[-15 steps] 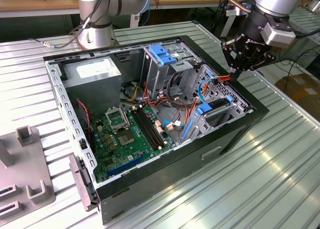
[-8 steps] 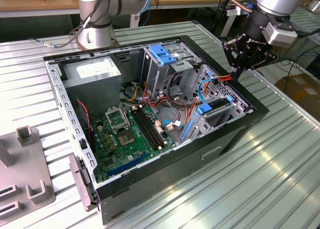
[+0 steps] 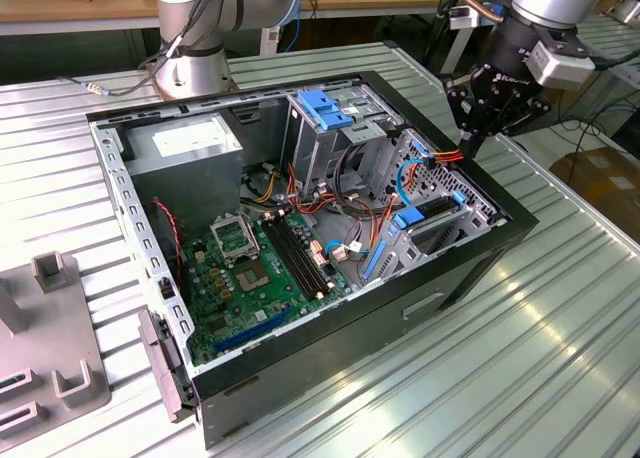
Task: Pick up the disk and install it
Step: 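Insert the first disk wire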
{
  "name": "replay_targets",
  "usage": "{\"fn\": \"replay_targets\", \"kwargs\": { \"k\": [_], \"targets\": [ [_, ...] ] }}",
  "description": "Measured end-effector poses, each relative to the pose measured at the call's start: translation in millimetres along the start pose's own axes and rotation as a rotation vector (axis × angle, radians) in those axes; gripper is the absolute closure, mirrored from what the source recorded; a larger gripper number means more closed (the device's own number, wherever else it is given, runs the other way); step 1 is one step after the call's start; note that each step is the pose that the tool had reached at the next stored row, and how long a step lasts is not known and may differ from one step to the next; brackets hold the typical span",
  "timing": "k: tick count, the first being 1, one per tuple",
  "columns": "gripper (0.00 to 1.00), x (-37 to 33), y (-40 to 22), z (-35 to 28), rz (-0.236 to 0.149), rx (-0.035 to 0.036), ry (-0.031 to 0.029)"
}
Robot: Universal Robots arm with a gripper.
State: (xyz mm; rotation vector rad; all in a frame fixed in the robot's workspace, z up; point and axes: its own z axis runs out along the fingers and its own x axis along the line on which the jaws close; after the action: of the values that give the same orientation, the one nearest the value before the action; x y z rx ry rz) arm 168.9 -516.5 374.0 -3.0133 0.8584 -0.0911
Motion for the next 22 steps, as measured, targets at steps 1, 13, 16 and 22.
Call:
{"fn": "replay_targets", "kwargs": {
  "k": [1, 13, 16, 22],
  "targets": [
    [0.82, 0.1, -0.7, 0.1, -0.012, 0.0007, -0.0003],
    [0.75, -1.9, -4.6, 5.3, -0.054, -0.0034, 0.0222],
    [0.75, -2.4, -5.5, 6.1, -0.055, -0.0028, 0.0228],
    [0.75, -2.3, -6.6, 9.0, -0.056, -0.0023, 0.0238]
  ]
}}
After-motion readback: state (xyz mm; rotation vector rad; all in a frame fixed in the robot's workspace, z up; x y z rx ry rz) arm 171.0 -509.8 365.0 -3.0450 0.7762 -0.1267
